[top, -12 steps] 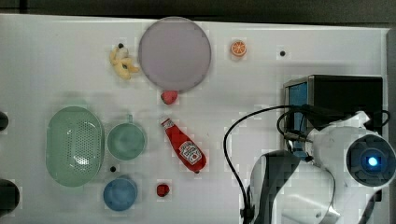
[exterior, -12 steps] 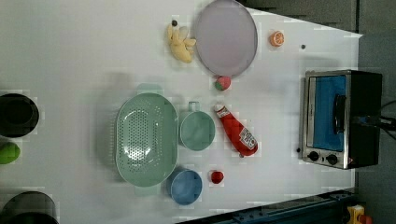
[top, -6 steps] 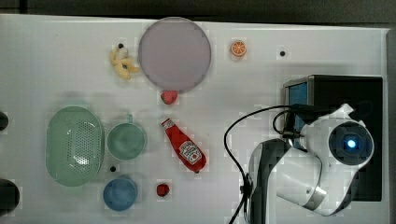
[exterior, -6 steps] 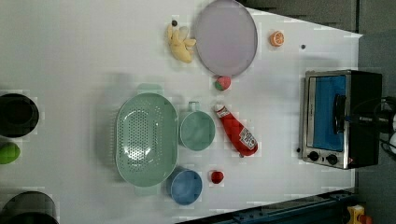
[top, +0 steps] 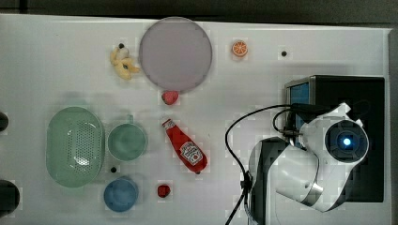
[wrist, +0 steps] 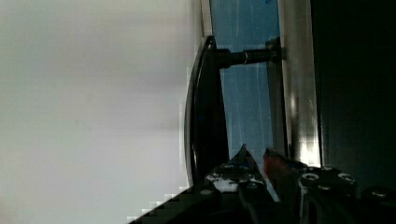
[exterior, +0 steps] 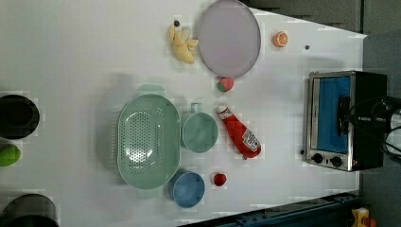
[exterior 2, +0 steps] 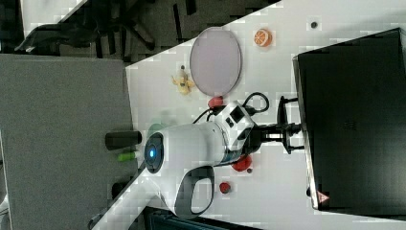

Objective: Flap open oven.

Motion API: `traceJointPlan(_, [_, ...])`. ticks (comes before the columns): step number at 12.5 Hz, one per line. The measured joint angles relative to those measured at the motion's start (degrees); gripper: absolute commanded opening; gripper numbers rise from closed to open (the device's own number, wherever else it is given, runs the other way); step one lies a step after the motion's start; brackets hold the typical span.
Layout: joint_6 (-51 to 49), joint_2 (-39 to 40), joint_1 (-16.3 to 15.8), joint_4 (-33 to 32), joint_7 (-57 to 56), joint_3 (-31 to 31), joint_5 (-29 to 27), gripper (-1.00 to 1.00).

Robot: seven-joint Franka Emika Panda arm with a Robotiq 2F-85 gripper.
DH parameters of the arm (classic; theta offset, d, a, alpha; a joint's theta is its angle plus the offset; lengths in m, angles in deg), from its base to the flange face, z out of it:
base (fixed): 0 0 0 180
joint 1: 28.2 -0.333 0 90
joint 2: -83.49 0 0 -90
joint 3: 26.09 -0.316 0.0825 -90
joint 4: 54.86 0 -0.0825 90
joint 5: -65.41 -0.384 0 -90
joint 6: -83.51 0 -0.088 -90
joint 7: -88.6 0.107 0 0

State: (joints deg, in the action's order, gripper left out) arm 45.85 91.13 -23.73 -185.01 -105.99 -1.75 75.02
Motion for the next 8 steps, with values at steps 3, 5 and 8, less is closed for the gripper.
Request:
traceJointPlan(3, [0.03, 0.04, -0.16, -0.11, 0.00, -0.34, 1.58, -0.65])
traceJointPlan(5, [0.08, 0.01, -0.58, -0.22, 0.00, -0.90, 5.76, -0.65])
traceJointPlan(8, [-0.45, 0.07, -2.02, -0.34, 5.01, -1.12, 13.92, -0.65])
